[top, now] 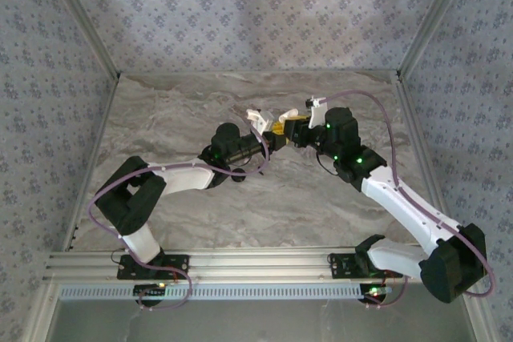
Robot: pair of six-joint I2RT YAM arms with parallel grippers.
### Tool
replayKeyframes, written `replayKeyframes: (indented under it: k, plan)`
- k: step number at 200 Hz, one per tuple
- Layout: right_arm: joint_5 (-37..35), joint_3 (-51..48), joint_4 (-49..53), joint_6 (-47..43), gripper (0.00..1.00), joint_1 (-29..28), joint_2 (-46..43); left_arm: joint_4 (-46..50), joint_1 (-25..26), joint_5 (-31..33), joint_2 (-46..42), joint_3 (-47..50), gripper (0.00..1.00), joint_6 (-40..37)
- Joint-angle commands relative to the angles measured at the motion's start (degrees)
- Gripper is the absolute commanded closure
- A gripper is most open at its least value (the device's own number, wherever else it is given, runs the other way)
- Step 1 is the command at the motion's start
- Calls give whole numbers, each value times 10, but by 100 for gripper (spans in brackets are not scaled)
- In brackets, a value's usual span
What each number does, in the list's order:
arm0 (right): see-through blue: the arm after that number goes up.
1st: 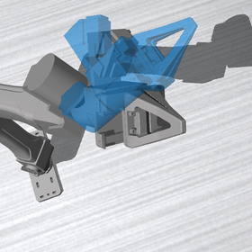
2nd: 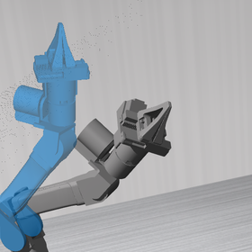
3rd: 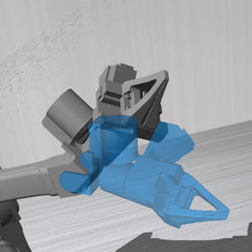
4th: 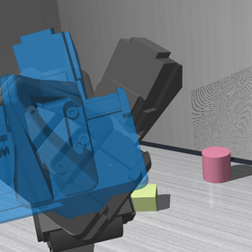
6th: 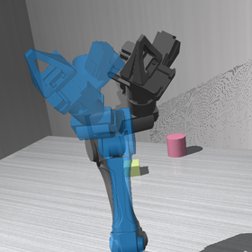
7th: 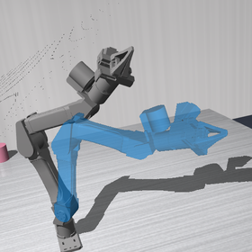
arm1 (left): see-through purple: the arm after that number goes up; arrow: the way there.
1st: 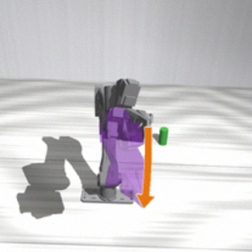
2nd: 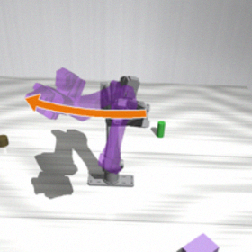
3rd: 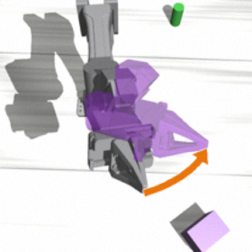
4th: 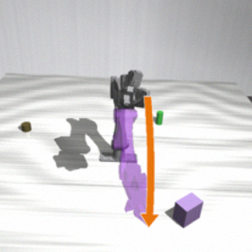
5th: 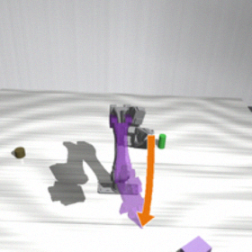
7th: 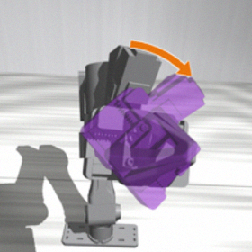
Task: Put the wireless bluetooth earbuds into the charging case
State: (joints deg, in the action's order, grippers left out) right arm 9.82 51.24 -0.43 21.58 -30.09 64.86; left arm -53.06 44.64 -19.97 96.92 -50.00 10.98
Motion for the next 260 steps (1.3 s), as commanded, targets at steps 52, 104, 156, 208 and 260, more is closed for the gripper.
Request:
replayKeyframes:
  k: [52, 104, 156, 208, 260]
  plan:
    - [-26, -5, 77, 10, 72, 18, 2, -9, 2, -10, -48, -6, 93, -68]
    - [-45, 11, 107, 15, 70, 21, 18, -12, 4, -22, -48, -7, 93, -67]
    - [-46, 17, 106, 16, 65, 21, 20, -8, 5, -23, -52, -6, 93, -69]
    - [-25, 22, 93, 12, 59, 21, 15, -7, 4, -23, -52, -7, 93, -69]
    - [-21, 40, 107, 10, 54, 20, -3, -1, 5, -23, -53, -4, 93, -72]
